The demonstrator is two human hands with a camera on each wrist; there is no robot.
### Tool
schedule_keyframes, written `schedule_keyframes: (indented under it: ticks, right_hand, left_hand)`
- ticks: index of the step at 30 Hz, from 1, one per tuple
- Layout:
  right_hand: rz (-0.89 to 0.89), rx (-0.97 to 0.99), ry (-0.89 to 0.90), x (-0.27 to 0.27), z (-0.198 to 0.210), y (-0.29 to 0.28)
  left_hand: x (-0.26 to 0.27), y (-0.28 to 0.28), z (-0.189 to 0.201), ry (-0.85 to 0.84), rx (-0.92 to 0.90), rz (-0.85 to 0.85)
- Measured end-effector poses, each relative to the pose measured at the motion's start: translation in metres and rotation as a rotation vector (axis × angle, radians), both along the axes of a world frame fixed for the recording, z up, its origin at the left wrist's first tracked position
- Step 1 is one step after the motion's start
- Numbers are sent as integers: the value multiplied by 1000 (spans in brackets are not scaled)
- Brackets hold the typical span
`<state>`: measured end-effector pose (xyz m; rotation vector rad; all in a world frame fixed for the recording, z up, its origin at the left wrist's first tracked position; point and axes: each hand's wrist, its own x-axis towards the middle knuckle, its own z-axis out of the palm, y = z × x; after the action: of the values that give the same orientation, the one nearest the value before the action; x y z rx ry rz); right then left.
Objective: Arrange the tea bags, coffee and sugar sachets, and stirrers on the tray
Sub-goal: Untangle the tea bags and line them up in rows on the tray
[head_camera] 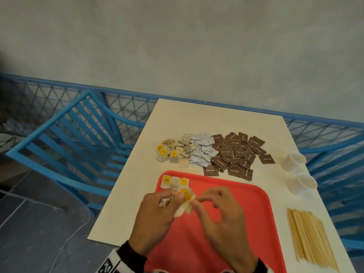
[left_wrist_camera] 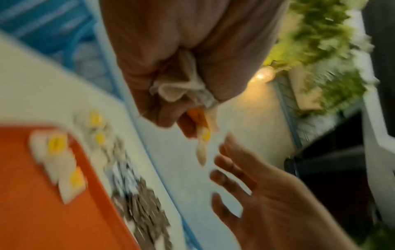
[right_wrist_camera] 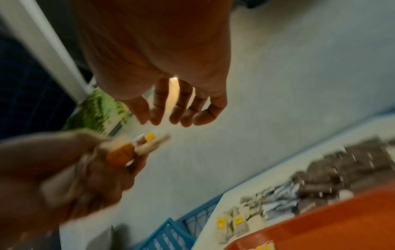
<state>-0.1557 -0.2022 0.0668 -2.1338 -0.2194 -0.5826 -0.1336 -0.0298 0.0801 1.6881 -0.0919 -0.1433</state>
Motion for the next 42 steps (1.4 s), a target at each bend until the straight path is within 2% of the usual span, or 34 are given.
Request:
schedule_keyframes:
  ticks: [3,5,7,10,12,14,17,20,22,25,29,32,36,42]
  right_hand:
    - [101,126,313,5,9,-10]
    - [207,170,405,6,10,-9]
    - [207,242,388,7,10,-6]
    - [216,390,407,4,10,-5]
    - [246,377,429,1,10,-6]
    - [200,311,426,0,11,-8]
    - [131,326,406,0,13,-11]
    - [284,261,470,-1,10,-4]
    - [308,321,516,1,2,3]
    - [211,344,630,22,-32,8]
    - [65,165,880,65,-104,29]
    - [-12,167,921,95,-129,57]
    - [-132,202,872,120,-138,81]
    - [-334,252,953,127,-151,96]
  left_hand:
    - [7,16,7,-125,319,-139]
    - [6,18,11,-156,426,-187]
    - [5,17,12,-164,388,-154]
    - [3,14,11,-168,218,-74]
    - [3,11,12,-169,149,-9]
    - [5,11,12,-158,141,16]
    - [7,14,9,-140,170,-74]
    - [4,18,4,-96,161,-106]
    - [2,23,-5,-53,143,-56]
    - [1,38,-39,37,202,63]
    - [4,63,-107,179,471,187]
    - [9,72,-143,255,648,185]
    - [16,73,-159,291,702,133]
    - [18,73,-160,304,687,132]
